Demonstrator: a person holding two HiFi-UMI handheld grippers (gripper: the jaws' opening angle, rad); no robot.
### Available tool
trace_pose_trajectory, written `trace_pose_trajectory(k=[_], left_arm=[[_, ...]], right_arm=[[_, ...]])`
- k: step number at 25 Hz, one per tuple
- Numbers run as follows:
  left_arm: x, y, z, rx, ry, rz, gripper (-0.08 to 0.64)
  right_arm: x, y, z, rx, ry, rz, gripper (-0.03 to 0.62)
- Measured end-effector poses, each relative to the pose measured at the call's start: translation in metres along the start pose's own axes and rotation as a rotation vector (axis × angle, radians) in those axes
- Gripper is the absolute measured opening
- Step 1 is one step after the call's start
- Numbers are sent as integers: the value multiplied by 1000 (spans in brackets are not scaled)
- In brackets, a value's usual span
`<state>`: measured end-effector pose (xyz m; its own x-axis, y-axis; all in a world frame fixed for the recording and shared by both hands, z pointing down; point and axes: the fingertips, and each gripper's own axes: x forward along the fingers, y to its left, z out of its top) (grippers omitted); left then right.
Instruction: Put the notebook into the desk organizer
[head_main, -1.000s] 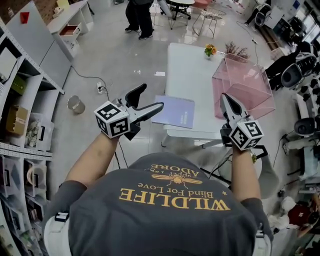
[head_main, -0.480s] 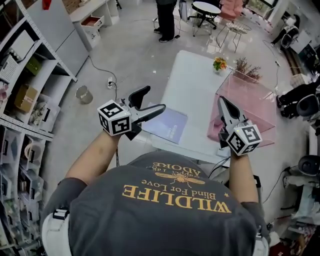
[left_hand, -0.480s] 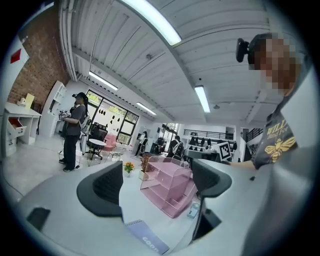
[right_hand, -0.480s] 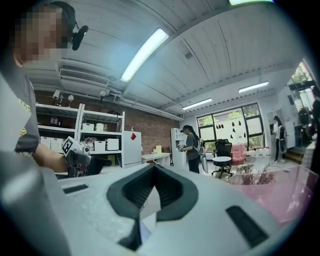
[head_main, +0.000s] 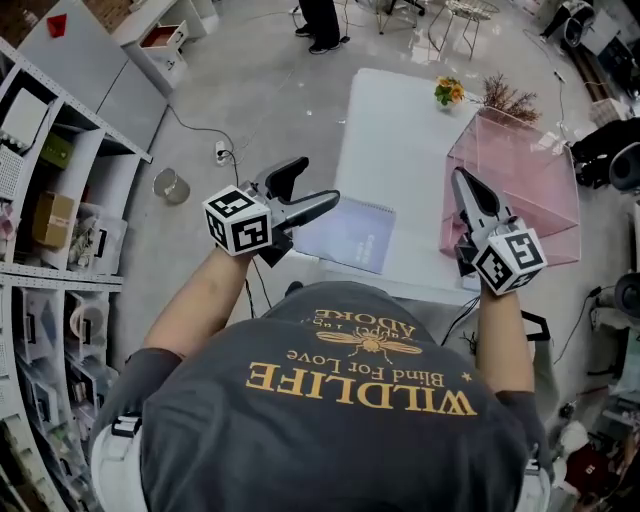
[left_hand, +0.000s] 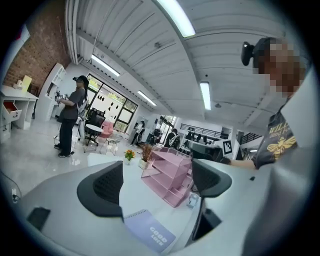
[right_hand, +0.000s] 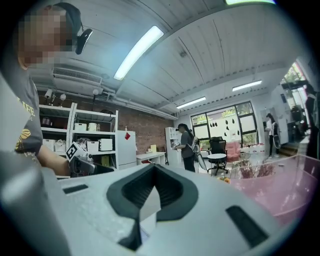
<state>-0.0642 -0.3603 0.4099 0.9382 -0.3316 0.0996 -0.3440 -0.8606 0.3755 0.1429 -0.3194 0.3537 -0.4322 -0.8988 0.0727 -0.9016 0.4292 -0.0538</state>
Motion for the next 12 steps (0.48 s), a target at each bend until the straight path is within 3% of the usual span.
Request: trace_pose_trajectory(k=[4, 12], left_arm=[[7, 33, -44, -57, 148, -10, 431], [-19, 140, -180, -279, 435, 107, 431]], right_arm=[[-1, 1, -11, 41, 3, -28, 0], [24, 19, -39, 60, 66, -15, 0]])
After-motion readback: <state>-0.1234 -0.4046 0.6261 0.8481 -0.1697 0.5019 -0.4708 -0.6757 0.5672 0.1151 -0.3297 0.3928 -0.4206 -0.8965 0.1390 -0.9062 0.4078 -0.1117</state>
